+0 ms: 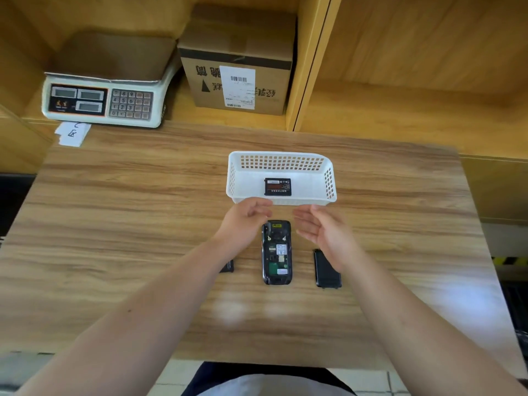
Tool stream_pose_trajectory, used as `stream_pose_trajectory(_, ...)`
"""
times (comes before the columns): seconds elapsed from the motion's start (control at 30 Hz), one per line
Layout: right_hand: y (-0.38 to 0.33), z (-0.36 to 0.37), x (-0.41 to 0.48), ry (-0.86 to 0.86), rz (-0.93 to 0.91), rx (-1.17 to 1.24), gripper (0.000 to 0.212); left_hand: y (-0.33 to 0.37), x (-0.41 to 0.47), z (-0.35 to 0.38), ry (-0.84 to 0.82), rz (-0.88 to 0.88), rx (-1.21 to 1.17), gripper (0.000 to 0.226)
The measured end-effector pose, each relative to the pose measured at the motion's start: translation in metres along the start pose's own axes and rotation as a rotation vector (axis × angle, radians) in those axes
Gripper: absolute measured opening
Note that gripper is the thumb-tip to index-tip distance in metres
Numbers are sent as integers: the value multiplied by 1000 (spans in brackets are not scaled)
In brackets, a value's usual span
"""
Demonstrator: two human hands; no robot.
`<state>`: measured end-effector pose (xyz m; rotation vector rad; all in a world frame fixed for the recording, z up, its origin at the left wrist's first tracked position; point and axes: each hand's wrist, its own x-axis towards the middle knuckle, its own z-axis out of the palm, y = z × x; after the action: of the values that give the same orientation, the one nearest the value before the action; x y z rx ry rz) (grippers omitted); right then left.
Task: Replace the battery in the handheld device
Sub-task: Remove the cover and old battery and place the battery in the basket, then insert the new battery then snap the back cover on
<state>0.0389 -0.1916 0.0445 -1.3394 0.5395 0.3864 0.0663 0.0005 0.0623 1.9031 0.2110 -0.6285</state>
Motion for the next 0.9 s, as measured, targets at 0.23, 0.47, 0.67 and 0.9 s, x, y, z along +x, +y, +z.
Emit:
stream_pose_trajectory(0.23,39,-2,-19,71,73,60,17,-35,-21,11,6,-64,13,34)
stream_pose_trajectory(0.47,73,-13,-32,130,127,22,12,-65,-27,31,-13,-143,-13,33)
stream_pose_trajectory(0.67,100,-21,-38,146,163,-37,17,-85,-34,47,-27,-190,-11,34)
stream_pose_trajectory(0.9,111,-24,-40,141,185,-52,20,-92,-36,58,-10,-200,-8,38)
